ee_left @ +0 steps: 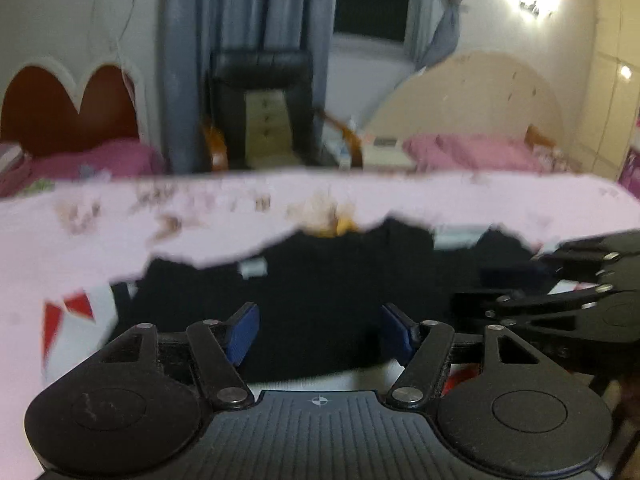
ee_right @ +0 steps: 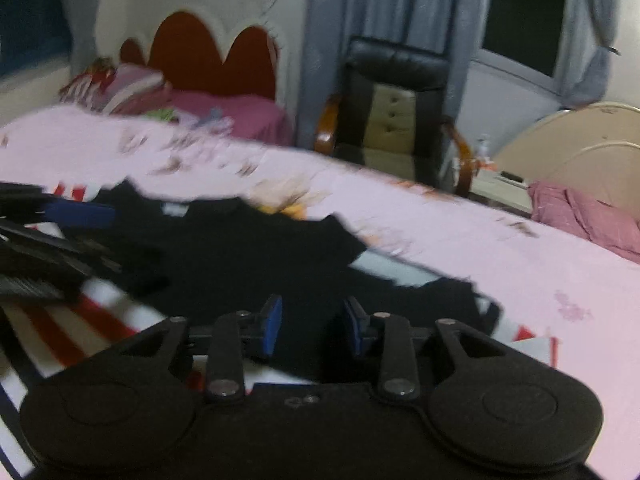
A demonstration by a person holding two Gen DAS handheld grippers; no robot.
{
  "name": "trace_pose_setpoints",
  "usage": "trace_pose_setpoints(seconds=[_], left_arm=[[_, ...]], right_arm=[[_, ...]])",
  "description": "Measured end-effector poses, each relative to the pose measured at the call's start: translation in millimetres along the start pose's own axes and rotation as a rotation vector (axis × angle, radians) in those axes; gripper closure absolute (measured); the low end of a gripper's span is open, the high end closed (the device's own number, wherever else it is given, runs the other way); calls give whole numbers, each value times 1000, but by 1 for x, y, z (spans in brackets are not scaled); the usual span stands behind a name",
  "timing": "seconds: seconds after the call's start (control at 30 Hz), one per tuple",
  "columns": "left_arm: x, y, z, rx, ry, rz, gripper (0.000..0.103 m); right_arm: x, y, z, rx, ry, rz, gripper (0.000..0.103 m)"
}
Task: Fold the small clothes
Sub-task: 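Lower the hem onto the collar and open both grippers, then press the folded sweater flat with both grippers and withdraw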
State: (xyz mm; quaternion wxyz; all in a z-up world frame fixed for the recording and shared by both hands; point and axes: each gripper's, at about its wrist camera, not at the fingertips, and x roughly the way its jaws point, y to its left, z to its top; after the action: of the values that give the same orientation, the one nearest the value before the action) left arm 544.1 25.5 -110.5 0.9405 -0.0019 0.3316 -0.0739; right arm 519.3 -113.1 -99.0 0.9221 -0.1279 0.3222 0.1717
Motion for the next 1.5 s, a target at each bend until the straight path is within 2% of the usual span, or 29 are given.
trace_pose_setpoints(seconds=[0.03,0.07,0.13,0.2,0.23,0.27,0.33,0.4,0.5,0.63,0.73,0.87,1.0,1.03,1.1,1.17,1.3,1.43,1.5], left_arm=[[5,8,-5,-20,23,2,37],[2,19,-9,-36,7,7,37],[-6,43,-17,-44,-3,70,37],[-16,65,-25,-56,-31,35,38],[-20,69,-28,-34,-32,55,38],[-21,68,-30,2,-30,64,38],[-19,60,-27,14,-23,84,38],[-23,48,-21,-15,-27,93,38],[-38,21,-23,-17,-60,29,38],[-49,-17,-35,12,-39,-29,38],[-49,-24,-48,4,-8,-31,38],[-60,-10,-57,14,-13,-19,37],[-75,30,-70,-29,-5,78,37],[-78,41,-74,-47,-7,73,37],[-84,47,-76,-31,1,86,38],[-90,37,-72,5,17,126,37],[-100,-1,-68,8,-16,47,37],[-97,-34,-76,35,4,3,37],[-96,-39,-81,42,7,17,37]], right_arm=[[2,0,-3,-12,16,-17,66],[3,-5,-6,-21,27,-38,65],[2,-24,-13,-14,51,-92,67],[-7,-59,-25,53,69,-163,68],[-13,-80,-33,95,74,-177,68],[-19,-94,-39,128,80,-172,61],[-24,-106,-44,176,86,-145,62],[-33,-99,-38,201,58,-153,68],[-54,-68,-32,184,-13,-78,69],[-57,-12,-34,77,0,29,71],[-49,9,-39,37,32,35,69],[-60,-2,-56,25,54,-2,68],[-79,-41,-76,123,80,-119,64],[-81,-50,-82,148,92,-147,65],[-88,-62,-92,166,87,-141,66],[-97,-57,-90,159,76,-151,68],[-117,-27,-80,161,-4,-73,67],[-113,19,-82,77,12,-12,67],[-107,30,-86,52,39,-3,66]])
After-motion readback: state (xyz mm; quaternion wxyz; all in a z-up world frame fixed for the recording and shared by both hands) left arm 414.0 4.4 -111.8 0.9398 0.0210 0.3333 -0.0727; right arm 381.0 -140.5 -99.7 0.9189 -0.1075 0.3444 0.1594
